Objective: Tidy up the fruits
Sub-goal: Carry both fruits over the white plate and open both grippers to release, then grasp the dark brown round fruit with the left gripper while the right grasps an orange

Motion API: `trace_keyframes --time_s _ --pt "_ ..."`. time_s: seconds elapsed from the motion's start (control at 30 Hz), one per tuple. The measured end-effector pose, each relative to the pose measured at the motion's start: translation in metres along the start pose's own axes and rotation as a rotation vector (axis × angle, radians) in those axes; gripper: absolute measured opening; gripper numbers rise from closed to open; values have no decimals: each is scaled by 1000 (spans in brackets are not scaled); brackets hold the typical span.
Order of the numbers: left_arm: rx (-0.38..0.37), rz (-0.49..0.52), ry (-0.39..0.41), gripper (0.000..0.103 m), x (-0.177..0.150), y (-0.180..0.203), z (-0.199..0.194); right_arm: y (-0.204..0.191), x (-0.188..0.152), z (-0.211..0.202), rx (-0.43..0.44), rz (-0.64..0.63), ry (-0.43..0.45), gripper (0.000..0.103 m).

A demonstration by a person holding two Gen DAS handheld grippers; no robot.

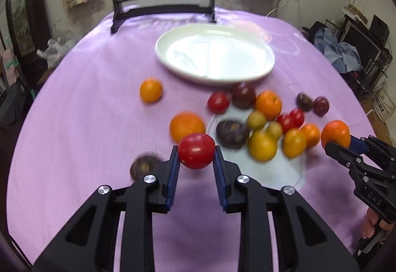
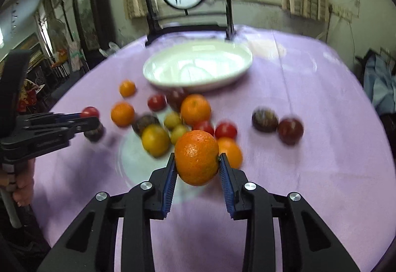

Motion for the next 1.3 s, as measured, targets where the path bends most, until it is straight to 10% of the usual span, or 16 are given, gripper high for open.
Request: trace_keyframes --time_s 0.23,0.5,0.67,1.0,1.3 --pt "10 -16 30 26 92 17 38 0 83 34 -40 -121 73 34" --pt "45 -34 -116 27 134 23 129 27 117 143 -67 -55 -106 35" --pt "64 -27 -171 48 126 25 152 29 109 160 -74 -47 -153 47" --pt "121 43 -11 83 89 20 75 32 77 75 -57 -42 -51 58" --pt "141 73 24 88 10 5 30 32 1 24 -129 -89 -80 60"
Point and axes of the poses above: each gripper's, at about its wrist camera, not at the fingertips, and z roughly the way its jaws point, y to its right, x to its top, the point moved 5 cm from there along z, roughly the way its jaws point, and after that the axes turned 9 degrees about x, right-handed, at the moved point
